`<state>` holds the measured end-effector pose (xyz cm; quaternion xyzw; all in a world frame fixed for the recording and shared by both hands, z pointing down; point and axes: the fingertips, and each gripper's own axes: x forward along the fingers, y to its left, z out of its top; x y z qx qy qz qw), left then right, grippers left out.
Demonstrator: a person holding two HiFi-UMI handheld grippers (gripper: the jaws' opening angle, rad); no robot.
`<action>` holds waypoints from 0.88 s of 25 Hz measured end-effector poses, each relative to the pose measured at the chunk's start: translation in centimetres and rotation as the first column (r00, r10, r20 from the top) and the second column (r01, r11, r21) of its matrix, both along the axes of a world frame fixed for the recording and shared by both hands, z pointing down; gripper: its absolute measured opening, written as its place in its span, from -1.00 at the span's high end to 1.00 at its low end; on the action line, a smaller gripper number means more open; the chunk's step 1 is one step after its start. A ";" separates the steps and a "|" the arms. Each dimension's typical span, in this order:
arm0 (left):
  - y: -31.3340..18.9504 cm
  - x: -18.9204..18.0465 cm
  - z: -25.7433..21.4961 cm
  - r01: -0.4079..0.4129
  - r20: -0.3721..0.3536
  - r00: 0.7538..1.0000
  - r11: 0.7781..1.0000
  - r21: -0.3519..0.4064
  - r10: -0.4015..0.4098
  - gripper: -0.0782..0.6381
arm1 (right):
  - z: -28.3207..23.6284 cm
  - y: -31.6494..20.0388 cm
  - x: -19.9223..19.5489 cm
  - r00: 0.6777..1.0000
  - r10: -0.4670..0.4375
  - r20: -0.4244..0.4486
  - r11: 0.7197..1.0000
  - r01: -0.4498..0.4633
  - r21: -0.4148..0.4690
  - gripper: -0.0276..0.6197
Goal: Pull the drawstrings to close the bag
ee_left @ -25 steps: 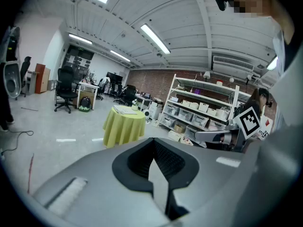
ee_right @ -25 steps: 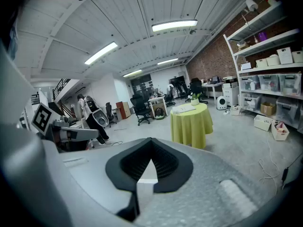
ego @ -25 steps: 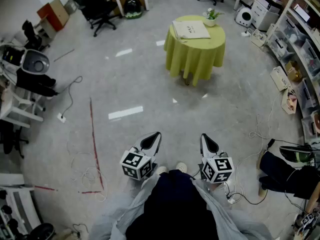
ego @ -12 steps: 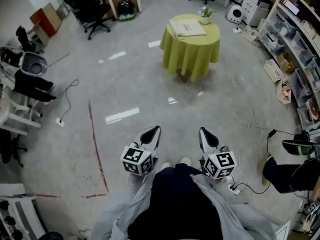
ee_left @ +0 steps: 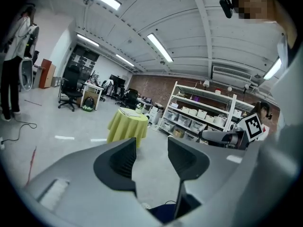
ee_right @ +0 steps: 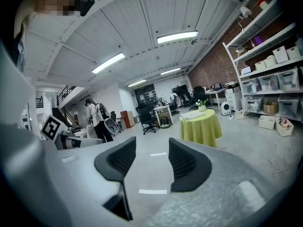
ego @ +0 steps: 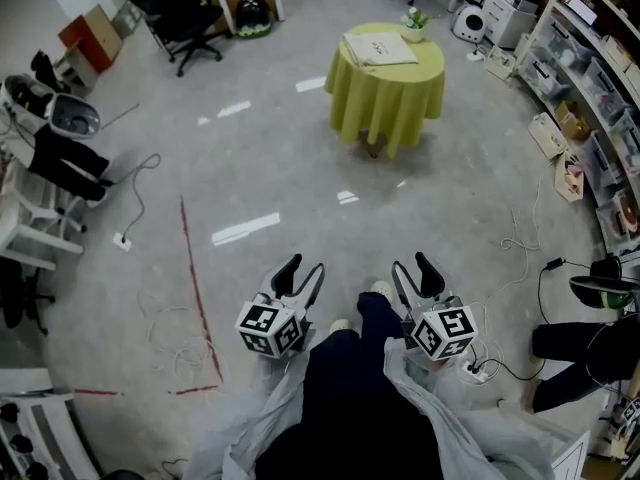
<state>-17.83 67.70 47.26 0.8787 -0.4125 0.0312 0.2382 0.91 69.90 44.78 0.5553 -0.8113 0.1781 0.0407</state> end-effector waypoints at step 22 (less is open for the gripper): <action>-17.4 -0.4 -1.5 0.159 0.052 0.986 0.987 0.033 -0.160 0.39 | -1.2 -20.7 0.2 0.990 -0.140 -0.008 0.990 0.141 0.003 0.35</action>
